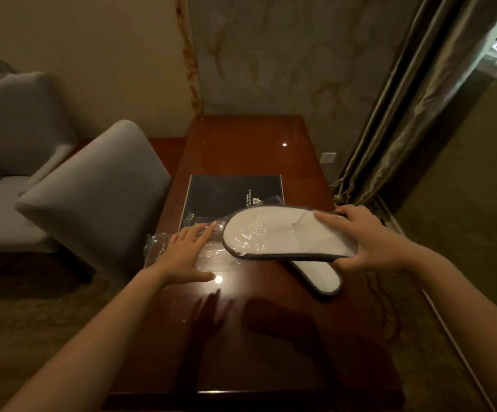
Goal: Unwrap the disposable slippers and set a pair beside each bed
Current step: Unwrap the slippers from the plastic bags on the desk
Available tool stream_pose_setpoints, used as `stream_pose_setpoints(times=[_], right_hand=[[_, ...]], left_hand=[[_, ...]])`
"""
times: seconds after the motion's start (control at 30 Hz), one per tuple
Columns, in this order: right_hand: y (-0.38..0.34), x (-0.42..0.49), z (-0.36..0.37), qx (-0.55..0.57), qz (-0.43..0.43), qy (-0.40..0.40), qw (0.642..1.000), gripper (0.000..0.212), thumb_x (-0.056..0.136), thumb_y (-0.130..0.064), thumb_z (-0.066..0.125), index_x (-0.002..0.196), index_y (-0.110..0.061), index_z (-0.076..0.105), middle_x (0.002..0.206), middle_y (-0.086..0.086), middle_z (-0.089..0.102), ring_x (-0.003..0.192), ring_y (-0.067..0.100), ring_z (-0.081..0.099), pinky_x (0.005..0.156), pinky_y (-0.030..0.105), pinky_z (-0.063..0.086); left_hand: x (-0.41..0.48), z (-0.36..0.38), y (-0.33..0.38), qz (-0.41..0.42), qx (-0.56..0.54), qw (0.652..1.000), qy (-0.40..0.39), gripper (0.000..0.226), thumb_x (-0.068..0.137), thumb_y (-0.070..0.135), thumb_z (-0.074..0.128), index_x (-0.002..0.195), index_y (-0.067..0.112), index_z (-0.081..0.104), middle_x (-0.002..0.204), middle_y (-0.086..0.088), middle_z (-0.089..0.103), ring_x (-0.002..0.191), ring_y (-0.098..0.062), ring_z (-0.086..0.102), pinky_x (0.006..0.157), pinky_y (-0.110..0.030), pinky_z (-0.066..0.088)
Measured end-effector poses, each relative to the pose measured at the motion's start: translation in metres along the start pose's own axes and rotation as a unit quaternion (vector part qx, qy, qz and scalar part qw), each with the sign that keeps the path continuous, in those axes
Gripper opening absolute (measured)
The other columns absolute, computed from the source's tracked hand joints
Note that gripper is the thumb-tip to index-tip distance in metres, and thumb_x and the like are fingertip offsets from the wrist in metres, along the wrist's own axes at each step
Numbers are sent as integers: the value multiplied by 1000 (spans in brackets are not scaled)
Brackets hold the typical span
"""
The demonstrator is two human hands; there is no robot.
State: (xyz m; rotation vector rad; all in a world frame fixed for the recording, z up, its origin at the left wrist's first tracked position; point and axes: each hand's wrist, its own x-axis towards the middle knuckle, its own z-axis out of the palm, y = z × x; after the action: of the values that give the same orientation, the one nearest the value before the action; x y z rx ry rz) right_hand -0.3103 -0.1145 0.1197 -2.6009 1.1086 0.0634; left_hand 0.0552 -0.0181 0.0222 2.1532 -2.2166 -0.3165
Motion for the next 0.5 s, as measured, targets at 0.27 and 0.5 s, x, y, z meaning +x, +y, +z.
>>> stream_pose_setpoints(times=[0.27, 0.5], right_hand=[[19, -5, 7, 92, 84, 76, 989, 95, 69, -52, 68, 144, -45, 10, 130, -3, 28, 112, 14, 25, 98, 32, 28], [4, 18, 59, 105, 158, 106, 976, 94, 66, -51, 66, 144, -37, 16, 131, 4, 30, 121, 26, 26, 104, 42, 29]], left_hand=[[-1, 40, -16, -97, 39, 990, -97, 124, 59, 73, 64, 149, 26, -7, 157, -8, 8, 143, -30, 10, 115, -49, 13], [10, 63, 2, -128, 40, 972, -195, 134, 49, 90, 48, 147, 25, -15, 158, -12, -15, 145, -30, -10, 111, -60, -10]])
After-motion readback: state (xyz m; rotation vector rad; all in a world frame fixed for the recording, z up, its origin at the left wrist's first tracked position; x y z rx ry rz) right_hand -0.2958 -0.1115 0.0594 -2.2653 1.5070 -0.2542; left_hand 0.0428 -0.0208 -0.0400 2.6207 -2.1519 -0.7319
